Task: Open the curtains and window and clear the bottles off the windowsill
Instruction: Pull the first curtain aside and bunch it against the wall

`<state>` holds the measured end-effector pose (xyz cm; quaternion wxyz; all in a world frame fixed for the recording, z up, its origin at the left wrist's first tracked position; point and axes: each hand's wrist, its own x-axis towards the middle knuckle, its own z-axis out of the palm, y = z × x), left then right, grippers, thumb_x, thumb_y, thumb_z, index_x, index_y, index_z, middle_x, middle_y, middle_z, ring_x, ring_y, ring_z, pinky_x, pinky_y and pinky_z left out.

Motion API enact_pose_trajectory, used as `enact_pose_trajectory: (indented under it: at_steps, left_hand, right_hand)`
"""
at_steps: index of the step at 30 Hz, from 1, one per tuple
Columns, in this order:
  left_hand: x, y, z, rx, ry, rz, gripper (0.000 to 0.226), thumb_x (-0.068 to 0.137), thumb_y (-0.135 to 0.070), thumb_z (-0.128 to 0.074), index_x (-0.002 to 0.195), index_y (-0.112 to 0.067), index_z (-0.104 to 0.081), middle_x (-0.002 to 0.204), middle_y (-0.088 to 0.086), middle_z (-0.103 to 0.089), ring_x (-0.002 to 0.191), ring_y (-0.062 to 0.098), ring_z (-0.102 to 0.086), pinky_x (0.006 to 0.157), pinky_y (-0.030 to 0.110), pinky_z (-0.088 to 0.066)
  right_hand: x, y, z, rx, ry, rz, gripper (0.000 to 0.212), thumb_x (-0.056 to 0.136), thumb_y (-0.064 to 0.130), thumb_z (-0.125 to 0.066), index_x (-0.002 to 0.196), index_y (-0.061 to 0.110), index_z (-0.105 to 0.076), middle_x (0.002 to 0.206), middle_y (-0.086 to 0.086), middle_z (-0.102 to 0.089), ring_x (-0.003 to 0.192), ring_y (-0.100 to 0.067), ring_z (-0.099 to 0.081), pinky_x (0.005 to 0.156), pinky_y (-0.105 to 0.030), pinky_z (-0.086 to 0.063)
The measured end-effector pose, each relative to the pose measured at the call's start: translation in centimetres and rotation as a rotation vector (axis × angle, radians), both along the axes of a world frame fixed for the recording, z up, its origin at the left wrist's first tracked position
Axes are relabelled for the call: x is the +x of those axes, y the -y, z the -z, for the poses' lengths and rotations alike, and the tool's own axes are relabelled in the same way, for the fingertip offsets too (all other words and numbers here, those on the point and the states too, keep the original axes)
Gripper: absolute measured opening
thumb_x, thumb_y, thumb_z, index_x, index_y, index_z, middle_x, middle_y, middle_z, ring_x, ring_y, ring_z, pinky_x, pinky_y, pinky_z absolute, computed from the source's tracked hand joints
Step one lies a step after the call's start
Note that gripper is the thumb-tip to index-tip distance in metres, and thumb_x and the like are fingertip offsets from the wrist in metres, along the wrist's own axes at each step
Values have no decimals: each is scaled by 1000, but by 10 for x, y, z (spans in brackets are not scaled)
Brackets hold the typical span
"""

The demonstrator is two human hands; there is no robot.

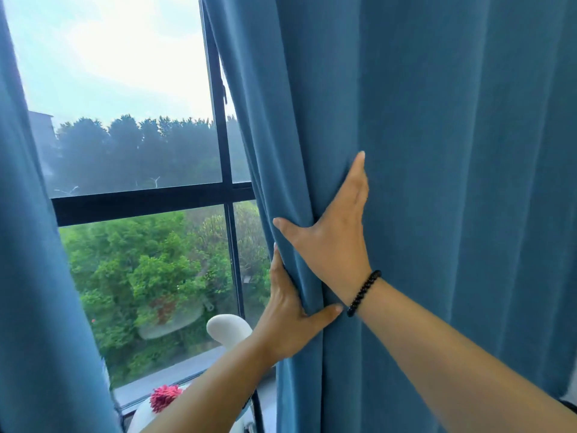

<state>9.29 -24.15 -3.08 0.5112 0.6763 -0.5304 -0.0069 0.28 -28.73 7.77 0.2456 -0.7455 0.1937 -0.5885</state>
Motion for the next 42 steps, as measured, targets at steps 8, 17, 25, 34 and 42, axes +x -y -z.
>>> enact_pose_trajectory:
  at_steps: [8, 17, 25, 34, 42]
  left_hand:
    - [-13, 47, -8, -18, -23, 134, 115, 74, -30, -79, 146, -31, 10, 137, -37, -13, 119, -37, -20, 88, -8, -28]
    - [-25, 126, -21, 18, -90, 151, 139, 52, -51, -73, 153, -18, 16, 158, -20, 4, 137, -22, -4, 104, 0, -20]
    - [-64, 199, -26, -99, -62, 253, 111, 56, -52, -66, 150, -24, -14, 134, -40, -19, 122, -34, -20, 91, -8, -26]
    - [-85, 276, -22, -141, -70, 179, 115, 63, -46, -85, 150, -34, -11, 150, -8, -28, 143, 9, -29, 113, 45, -36]
    - [-106, 332, -10, -81, -37, 258, 113, 60, -52, -83, 148, -35, -14, 145, -7, -28, 143, 13, -27, 113, 46, -36]
  right_hand:
    - [-1, 43, -7, -15, -87, -87, 29, 89, 23, -64, 115, 10, -56, 85, 5, -62, 69, -8, -62, 54, -1, -44]
    - [-25, 104, -13, -119, -68, -43, 19, 93, 21, -59, 108, 10, -62, 91, -2, -71, 74, -9, -62, 63, -4, -47]
    - [-60, 164, -14, -208, 91, 127, 67, 78, 19, -73, 136, 14, -40, 136, -3, -47, 126, -18, -45, 106, -29, -40]
    - [-104, 244, -25, 74, -47, 348, 142, 51, 62, -82, 149, 24, 13, 160, -6, 13, 148, -27, 6, 116, -59, -8]
    - [-127, 309, -10, 198, -89, 56, 58, 68, 42, -81, 117, 23, -53, 96, 14, -64, 83, 2, -61, 62, -10, -51]
